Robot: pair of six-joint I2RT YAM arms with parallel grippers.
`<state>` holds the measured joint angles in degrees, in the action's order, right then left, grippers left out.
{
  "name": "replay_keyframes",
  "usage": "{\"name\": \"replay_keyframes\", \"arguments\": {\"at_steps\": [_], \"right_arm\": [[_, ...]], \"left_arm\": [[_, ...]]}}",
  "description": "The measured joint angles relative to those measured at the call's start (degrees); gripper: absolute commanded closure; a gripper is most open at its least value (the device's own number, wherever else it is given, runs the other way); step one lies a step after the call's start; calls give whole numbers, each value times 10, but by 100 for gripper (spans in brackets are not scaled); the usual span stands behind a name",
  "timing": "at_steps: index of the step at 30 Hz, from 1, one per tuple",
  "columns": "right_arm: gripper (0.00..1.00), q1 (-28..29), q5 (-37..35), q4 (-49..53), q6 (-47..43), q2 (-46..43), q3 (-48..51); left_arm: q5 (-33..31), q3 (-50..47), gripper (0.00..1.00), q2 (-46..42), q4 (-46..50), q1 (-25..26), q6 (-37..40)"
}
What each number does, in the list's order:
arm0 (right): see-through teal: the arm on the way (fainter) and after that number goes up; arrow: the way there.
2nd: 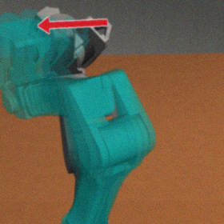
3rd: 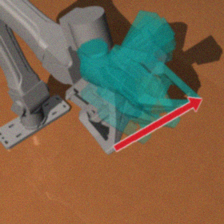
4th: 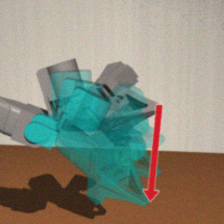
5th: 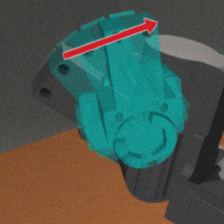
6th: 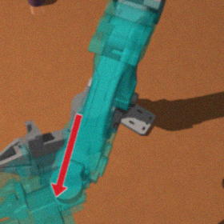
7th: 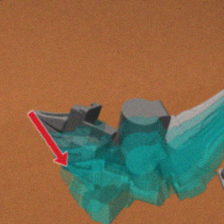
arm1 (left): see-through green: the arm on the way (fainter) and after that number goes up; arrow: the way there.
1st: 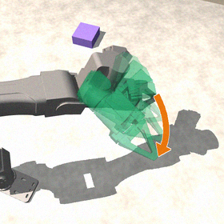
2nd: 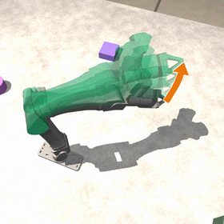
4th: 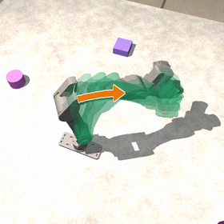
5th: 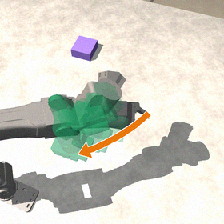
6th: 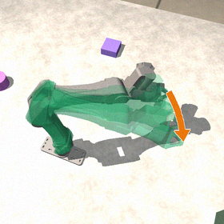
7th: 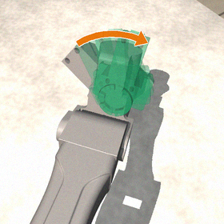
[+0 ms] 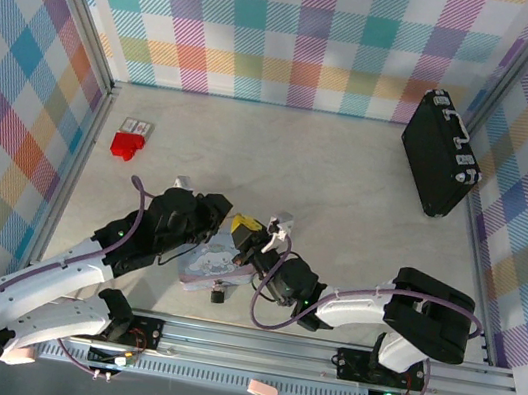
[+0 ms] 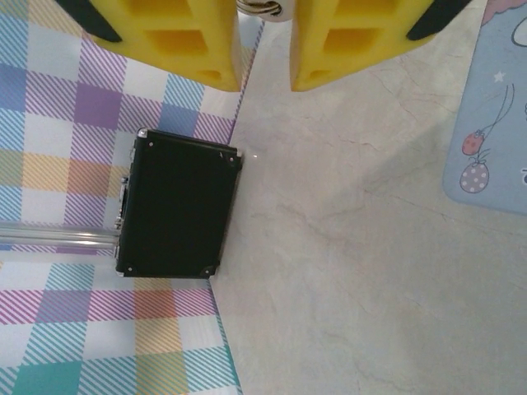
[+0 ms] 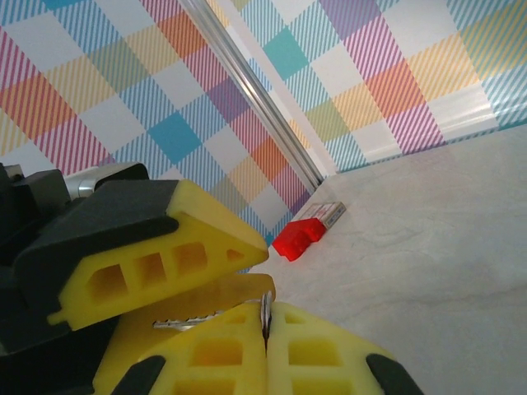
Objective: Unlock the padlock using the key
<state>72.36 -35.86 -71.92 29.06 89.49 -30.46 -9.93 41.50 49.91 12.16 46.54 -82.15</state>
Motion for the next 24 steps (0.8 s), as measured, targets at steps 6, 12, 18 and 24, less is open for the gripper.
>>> {"name": "replay_keyframes", "arguments": {"at_steps": [6, 12, 18, 24], "right_arm": [[100, 0, -2, 1, 0, 0, 0], [100, 2, -2, 10, 0, 0, -1], [100, 5, -9, 14, 0, 0, -2], [100, 9, -15, 22, 0, 0, -4]], "left_arm": [[0, 0, 82, 7, 3, -2, 4], [0, 0, 87, 10, 4, -2, 7], [0, 0, 92, 12, 8, -2, 7], [-2, 0, 95, 13, 13, -2, 8]]}}
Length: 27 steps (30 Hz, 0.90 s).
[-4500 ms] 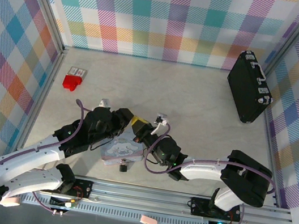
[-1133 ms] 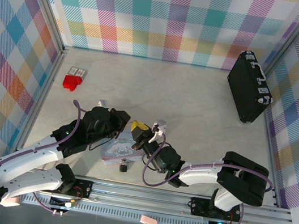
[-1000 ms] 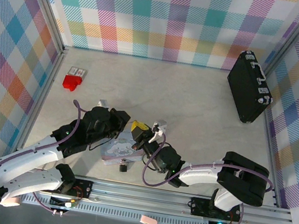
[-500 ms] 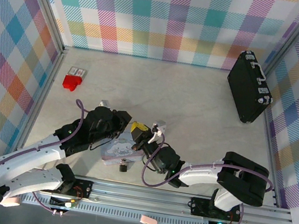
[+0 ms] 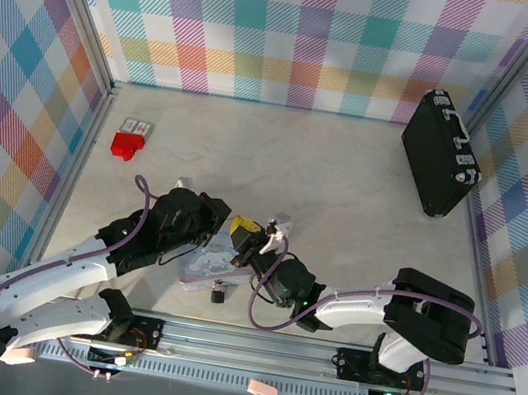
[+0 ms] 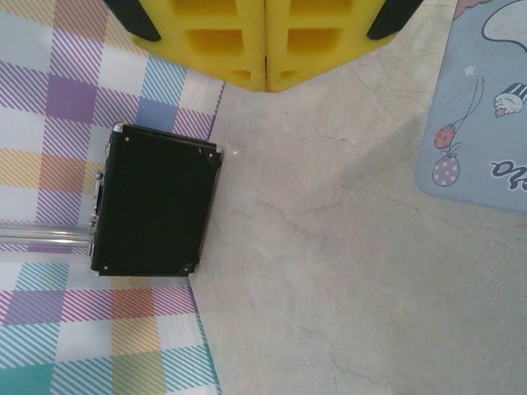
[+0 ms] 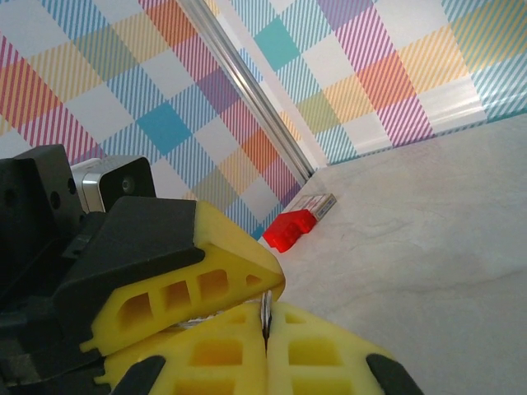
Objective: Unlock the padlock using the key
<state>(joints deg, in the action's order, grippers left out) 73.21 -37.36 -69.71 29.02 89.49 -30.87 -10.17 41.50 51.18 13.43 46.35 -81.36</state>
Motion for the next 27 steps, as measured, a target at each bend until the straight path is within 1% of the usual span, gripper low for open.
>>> {"name": "replay_keyframes", "arguments": {"at_steps": [4, 7, 11, 15, 17, 19, 21, 23, 25, 27], "right_arm": [[99, 1, -2, 3, -6, -1, 0], [93, 1, -4, 4, -9, -1, 0], [77, 2, -3, 22, -10, -10, 0], [55, 4, -2, 50, -10, -39, -2], [48, 3, -2, 67, -8, -58, -2], [46, -5, 7, 99, 10, -87, -2], [46, -24, 36, 148, 46, -124, -2], [47, -64, 75, 215, 99, -165, -3], [47, -121, 125, 297, 161, -207, -8], [48, -165, 167, 362, 213, -232, -14]], "left_arm": [[0, 0, 97, 0, 0, 0, 0], [0, 0, 99, 2, 0, 0, 3], [-3, 0, 100, 5, 0, 0, 15], [-6, 6, 100, 6, 9, -3, 38], [-9, 13, 100, 6, 21, -8, 55], [-11, 20, 100, 7, 31, -16, 78], [-10, 27, 100, 10, 35, -25, 106], [-10, 39, 100, 18, 43, -35, 139], [-10, 54, 100, 30, 47, -42, 176], [-9, 66, 100, 39, 44, -45, 214]]}}
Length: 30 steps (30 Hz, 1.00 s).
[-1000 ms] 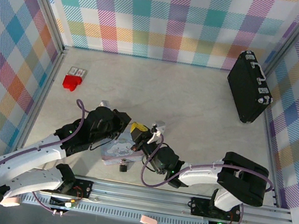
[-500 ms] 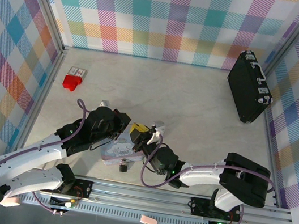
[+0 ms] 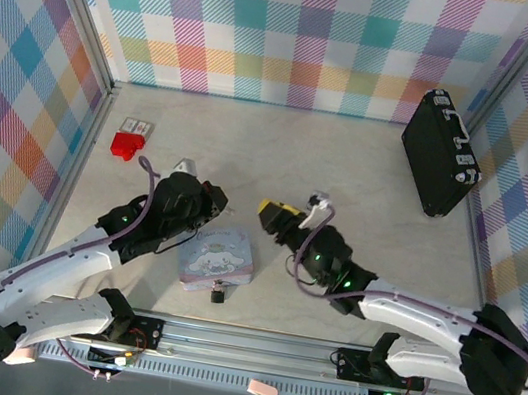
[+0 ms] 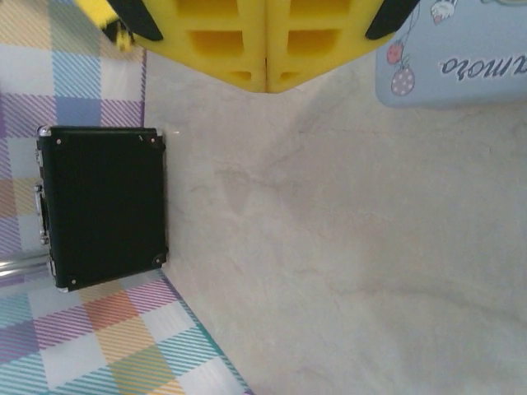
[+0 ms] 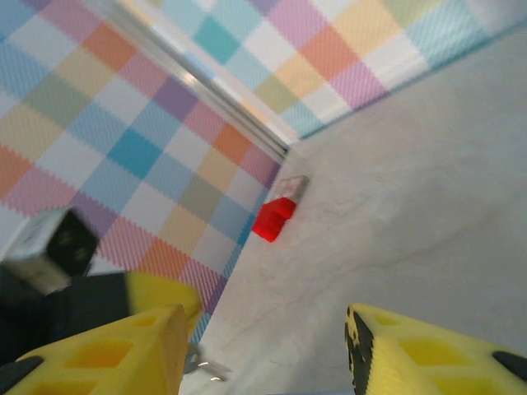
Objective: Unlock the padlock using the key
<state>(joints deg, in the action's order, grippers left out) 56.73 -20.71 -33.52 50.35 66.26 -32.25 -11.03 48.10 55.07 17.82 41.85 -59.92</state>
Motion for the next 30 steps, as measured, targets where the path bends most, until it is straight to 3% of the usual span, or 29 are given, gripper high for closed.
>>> {"name": "replay_keyframes", "arguments": {"at_steps": [3, 8, 16, 30], "right_arm": [[50, -40, 62, 69, 77, -28, 1], [47, -48, 158, 44, 122, -41, 33], [46, -48, 264, -84, 70, -31, 53], [46, -77, 351, -139, -87, -15, 78]], "left_arm": [[9, 11, 100, 11, -12, 0, 62], [50, 43, 100, 42, -33, 0, 169], [105, 47, 100, 45, -71, 0, 291], [223, 48, 100, 45, -75, 0, 413]]}}
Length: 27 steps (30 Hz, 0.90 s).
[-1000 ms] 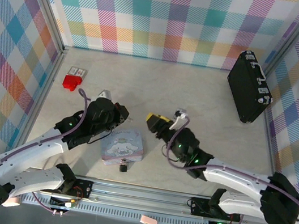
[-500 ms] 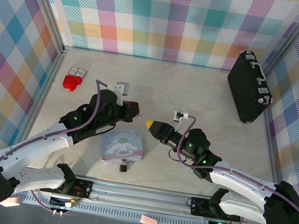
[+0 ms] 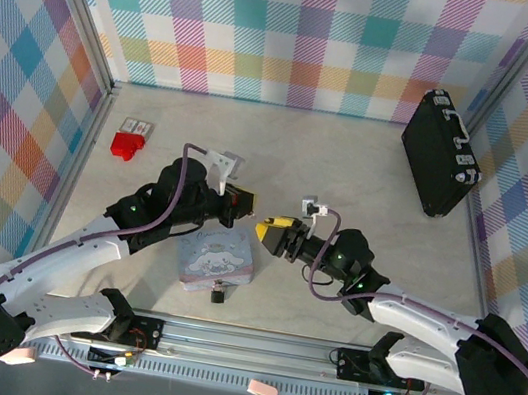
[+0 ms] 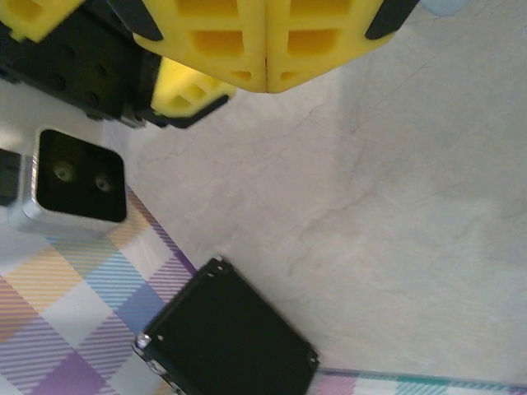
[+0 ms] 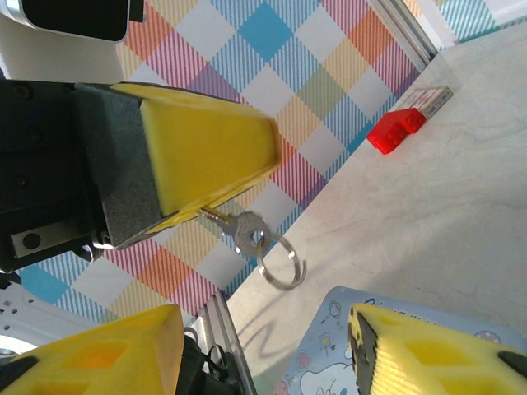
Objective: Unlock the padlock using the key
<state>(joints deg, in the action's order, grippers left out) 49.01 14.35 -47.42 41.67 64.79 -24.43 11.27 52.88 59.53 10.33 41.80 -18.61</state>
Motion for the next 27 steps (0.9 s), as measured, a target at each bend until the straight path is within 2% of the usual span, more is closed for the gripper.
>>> {"name": "replay_keyframes", "arguments": {"at_steps": [11, 27], "right_arm": [[55, -11, 87, -27, -42, 7, 0], [68, -14, 96, -27, -51, -17, 0]], "left_arm": [[89, 13, 100, 5, 2, 0, 48], [147, 26, 100, 22, 17, 0, 76]]}}
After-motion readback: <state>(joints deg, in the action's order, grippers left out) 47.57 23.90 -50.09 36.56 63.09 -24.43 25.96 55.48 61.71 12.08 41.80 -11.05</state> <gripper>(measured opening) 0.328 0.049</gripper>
